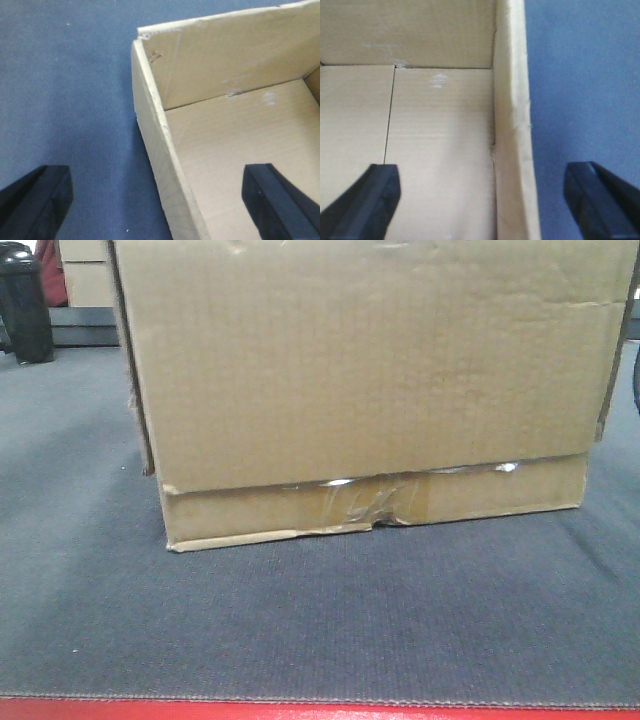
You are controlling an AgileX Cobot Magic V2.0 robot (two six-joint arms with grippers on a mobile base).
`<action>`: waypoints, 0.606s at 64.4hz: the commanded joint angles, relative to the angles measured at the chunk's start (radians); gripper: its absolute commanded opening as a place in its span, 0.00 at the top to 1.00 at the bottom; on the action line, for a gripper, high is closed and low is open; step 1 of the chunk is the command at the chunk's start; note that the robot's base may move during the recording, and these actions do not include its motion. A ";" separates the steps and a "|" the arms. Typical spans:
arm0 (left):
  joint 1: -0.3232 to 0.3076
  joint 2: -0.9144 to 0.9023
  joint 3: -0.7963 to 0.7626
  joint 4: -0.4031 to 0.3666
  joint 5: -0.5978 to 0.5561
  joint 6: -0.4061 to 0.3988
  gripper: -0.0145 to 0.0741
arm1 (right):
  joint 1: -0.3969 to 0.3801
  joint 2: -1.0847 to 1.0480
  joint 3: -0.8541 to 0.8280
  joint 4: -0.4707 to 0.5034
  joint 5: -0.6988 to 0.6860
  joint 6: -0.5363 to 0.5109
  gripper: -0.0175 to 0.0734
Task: Grab carton from right shelf to conveyor
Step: 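Open both grippers and release the carton walls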
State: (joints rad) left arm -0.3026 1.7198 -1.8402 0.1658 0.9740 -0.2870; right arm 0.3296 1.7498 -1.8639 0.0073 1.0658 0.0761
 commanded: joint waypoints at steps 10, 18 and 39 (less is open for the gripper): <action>0.002 -0.118 -0.012 -0.026 0.036 0.022 0.17 | -0.008 -0.110 -0.008 -0.022 0.020 -0.004 0.31; 0.002 -0.197 -0.012 -0.020 0.075 0.048 0.32 | -0.008 -0.184 -0.008 -0.042 0.039 -0.004 0.60; 0.002 -0.441 0.145 0.126 0.052 0.052 0.80 | -0.008 -0.446 0.148 -0.159 0.058 0.035 0.88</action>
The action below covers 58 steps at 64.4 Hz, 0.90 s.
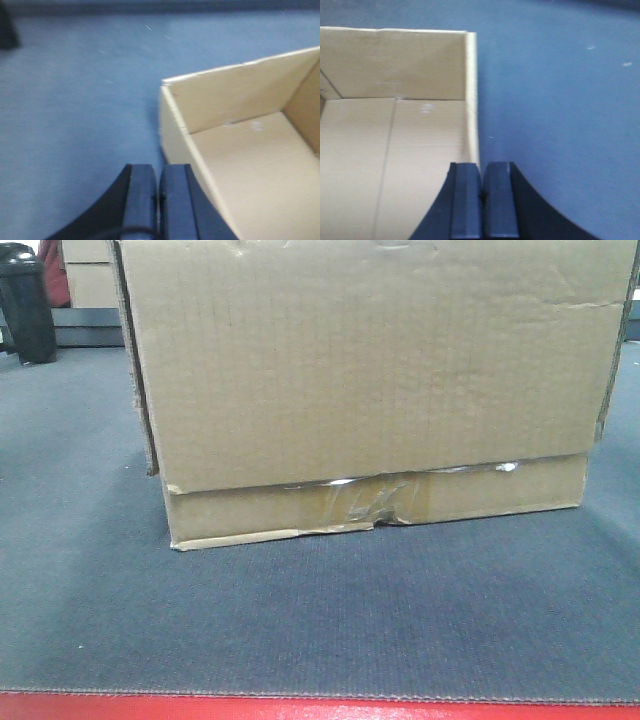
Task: Grab carton from right shelf to conveyor
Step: 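Open both grippers and release the carton walls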
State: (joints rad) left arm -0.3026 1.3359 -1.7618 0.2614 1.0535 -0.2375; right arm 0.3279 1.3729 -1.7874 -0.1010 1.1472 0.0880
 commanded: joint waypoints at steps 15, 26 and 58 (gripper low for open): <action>0.002 -0.274 0.421 0.037 -0.212 -0.008 0.81 | -0.006 -0.334 0.457 -0.114 -0.191 0.063 0.88; 0.002 -0.474 0.723 0.037 -0.423 -0.067 0.81 | -0.006 -0.545 0.761 -0.114 -0.384 0.063 0.88; 0.002 -0.931 1.264 0.037 -0.822 -0.087 0.81 | -0.006 -1.087 1.290 -0.110 -0.833 0.063 0.88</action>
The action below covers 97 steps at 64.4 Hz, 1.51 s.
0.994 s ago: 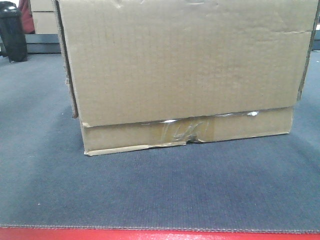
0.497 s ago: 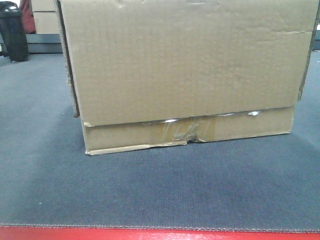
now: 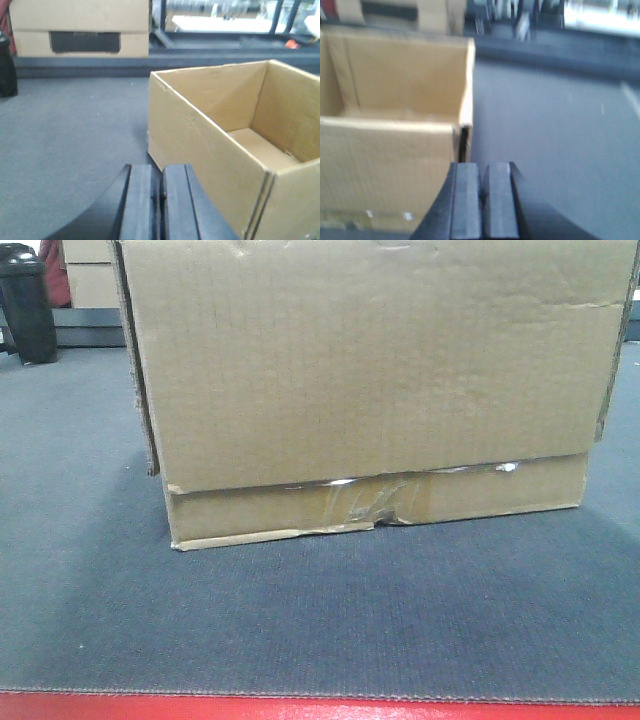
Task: Grab carton from right shelf to conveyor
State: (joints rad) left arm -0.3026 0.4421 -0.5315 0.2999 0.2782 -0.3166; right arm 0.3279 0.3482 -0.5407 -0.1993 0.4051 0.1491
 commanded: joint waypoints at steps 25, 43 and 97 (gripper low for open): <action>0.002 -0.060 0.051 -0.001 -0.034 -0.007 0.81 | -0.006 -0.099 0.074 -0.012 -0.107 0.002 0.88; 0.002 -0.060 0.051 -0.001 -0.034 -0.007 0.81 | -0.006 -0.099 0.074 -0.012 -0.107 0.002 0.88; 0.286 -0.442 0.532 -0.294 -0.242 0.291 0.81 | -0.006 -0.099 0.074 -0.012 -0.107 0.002 0.88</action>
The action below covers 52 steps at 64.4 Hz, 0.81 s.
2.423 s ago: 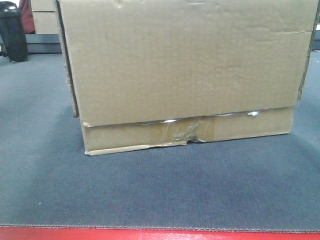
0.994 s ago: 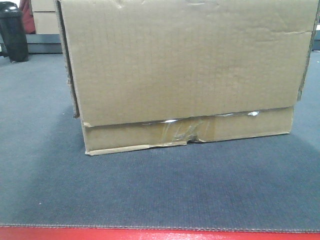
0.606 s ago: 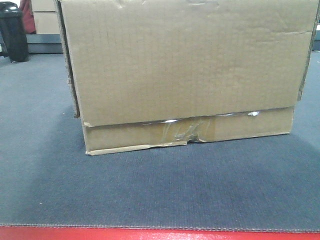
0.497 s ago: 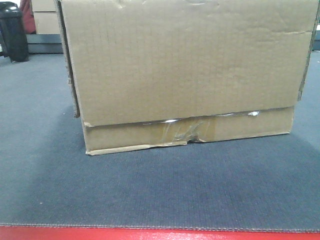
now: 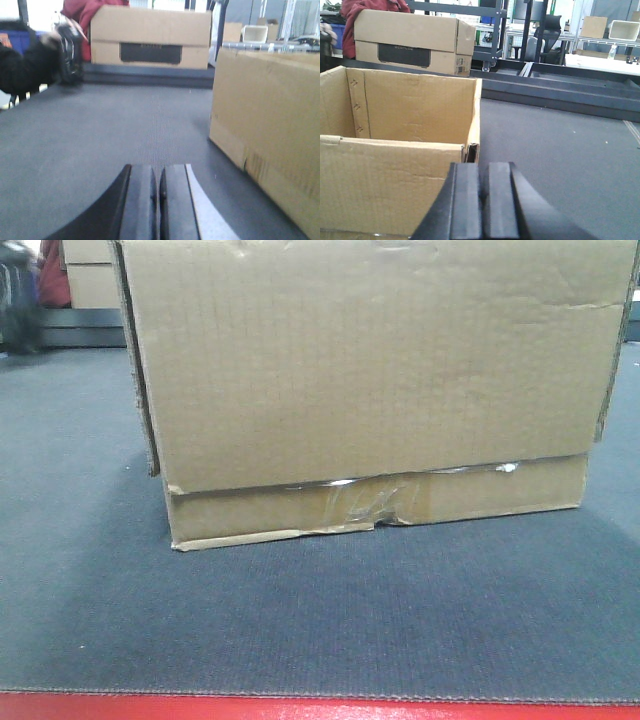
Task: Grab carton from right shelf to conveyor
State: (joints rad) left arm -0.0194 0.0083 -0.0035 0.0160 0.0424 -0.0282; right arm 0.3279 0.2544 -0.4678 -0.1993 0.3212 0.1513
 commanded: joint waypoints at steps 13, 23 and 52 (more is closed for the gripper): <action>0.003 -0.008 0.004 -0.010 -0.007 0.003 0.81 | -0.006 -0.006 0.001 -0.012 -0.031 -0.001 0.88; 0.003 -0.008 0.004 -0.010 -0.007 0.003 0.81 | -0.006 -0.006 0.001 -0.012 -0.031 -0.001 0.88; 0.003 -0.008 0.004 -0.010 -0.007 0.003 0.81 | -0.006 -0.006 0.001 -0.012 -0.033 -0.001 0.88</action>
State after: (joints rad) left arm -0.0194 0.0049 0.0020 0.0128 0.0474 -0.0264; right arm 0.3279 0.2544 -0.4678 -0.1993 0.3151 0.1513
